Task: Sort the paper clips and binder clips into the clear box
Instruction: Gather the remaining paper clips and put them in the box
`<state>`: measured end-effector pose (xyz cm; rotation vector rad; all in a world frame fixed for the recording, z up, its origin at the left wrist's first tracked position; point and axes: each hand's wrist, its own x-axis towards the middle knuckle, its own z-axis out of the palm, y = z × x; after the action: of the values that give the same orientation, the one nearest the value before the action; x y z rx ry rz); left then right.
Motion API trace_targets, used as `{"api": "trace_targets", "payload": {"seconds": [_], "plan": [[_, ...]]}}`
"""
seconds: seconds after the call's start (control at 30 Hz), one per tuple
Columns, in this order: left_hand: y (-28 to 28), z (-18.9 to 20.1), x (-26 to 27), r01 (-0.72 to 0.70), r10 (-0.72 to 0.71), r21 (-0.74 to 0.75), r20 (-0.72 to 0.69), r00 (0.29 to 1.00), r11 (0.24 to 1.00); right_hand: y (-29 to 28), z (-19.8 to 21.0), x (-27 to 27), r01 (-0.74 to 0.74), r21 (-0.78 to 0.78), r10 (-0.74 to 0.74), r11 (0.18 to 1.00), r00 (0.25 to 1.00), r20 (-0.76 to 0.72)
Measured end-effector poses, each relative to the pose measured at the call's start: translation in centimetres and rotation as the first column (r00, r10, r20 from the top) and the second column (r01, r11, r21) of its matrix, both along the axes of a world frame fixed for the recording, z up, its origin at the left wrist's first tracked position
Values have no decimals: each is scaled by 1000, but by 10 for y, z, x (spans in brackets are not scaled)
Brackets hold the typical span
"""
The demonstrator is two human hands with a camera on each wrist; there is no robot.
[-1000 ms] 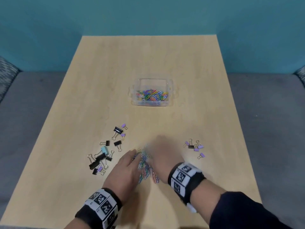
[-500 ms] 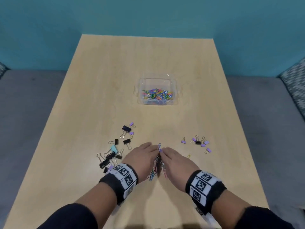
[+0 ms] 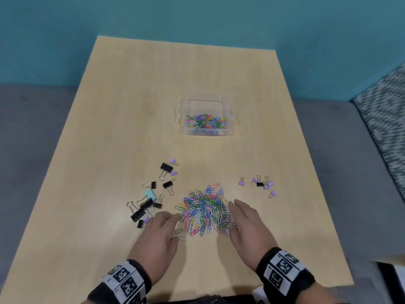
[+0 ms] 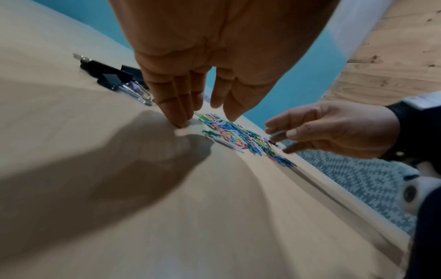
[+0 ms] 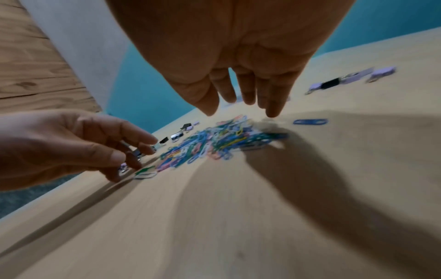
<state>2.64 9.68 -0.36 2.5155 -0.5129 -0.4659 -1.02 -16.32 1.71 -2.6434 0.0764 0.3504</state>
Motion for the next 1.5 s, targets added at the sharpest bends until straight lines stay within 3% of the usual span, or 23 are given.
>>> {"api": "trace_targets", "payload": {"seconds": [0.1,0.17,0.5,0.8,1.27,1.37,1.5], "plan": [[-8,2,0,-78,76,-22,-67,995,997,-23,-1,-14,134,-108,-146,985,982,-116],[-19,5,2,-73,72,-8,-86,994,997,-25,-5,-14,125,-174,-158,977,969,-191],[-86,5,45,-31,42,178,-62,997,984,17,-7,65,-130,-127,115,983,987,-115],[-97,2,62,50,-70,267,67,995,962,7,-6,81,-323,-159,309,933,945,-108],[-85,12,63,153,-186,304,84,979,940,0,5,89,-342,-98,324,935,932,-166],[-84,13,66,153,-174,291,47,984,944,-3,9,90,-333,-69,317,940,931,-178],[-83,13,71,67,-45,264,-88,995,962,-8,4,92,-230,0,225,973,951,-213]]}}
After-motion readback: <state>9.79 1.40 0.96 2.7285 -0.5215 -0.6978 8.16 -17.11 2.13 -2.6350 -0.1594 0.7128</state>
